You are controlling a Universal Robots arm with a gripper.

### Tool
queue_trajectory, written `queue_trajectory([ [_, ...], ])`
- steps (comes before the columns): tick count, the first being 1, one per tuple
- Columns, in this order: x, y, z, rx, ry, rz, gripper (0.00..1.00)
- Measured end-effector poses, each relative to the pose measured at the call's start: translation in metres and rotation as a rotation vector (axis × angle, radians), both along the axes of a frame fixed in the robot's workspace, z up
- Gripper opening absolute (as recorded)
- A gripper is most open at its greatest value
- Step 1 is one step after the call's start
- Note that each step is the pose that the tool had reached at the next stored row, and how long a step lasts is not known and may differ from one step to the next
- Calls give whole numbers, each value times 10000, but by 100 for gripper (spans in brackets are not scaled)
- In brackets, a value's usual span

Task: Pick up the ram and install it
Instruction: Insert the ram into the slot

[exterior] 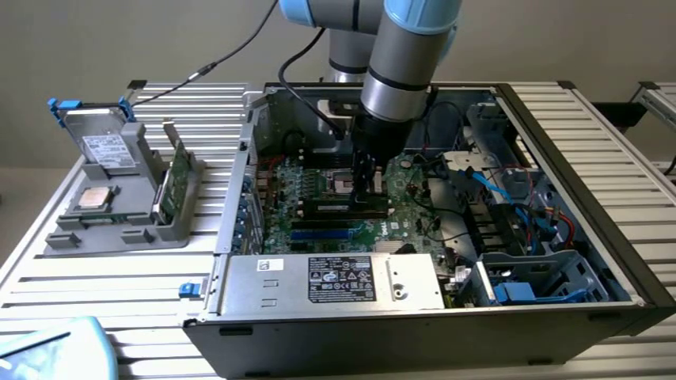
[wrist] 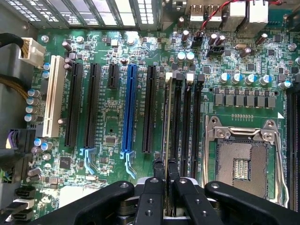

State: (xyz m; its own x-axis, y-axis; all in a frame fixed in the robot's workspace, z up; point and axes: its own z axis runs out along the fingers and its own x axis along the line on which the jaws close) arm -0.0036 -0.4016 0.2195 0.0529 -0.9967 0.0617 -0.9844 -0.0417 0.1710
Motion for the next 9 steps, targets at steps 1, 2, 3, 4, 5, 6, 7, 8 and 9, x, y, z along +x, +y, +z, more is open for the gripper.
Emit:
queue_trajectory([
  [1, 0, -1, 0, 2, 0, 0, 14],
  [2, 0, -1, 0, 4, 1, 0, 14],
  [3, 1, -1, 0, 6, 1, 1, 14],
  [4, 1, -2, 0, 6, 1, 1, 14],
  [5, 1, -2, 0, 6, 0, 1, 14],
  [6, 1, -2, 0, 6, 1, 1, 14],
  [7, 1, -2, 0, 8, 0, 1, 14],
  [8, 1, -2, 0, 8, 0, 1, 14],
  [9, 3, -2, 0, 9, 1, 2, 14],
])
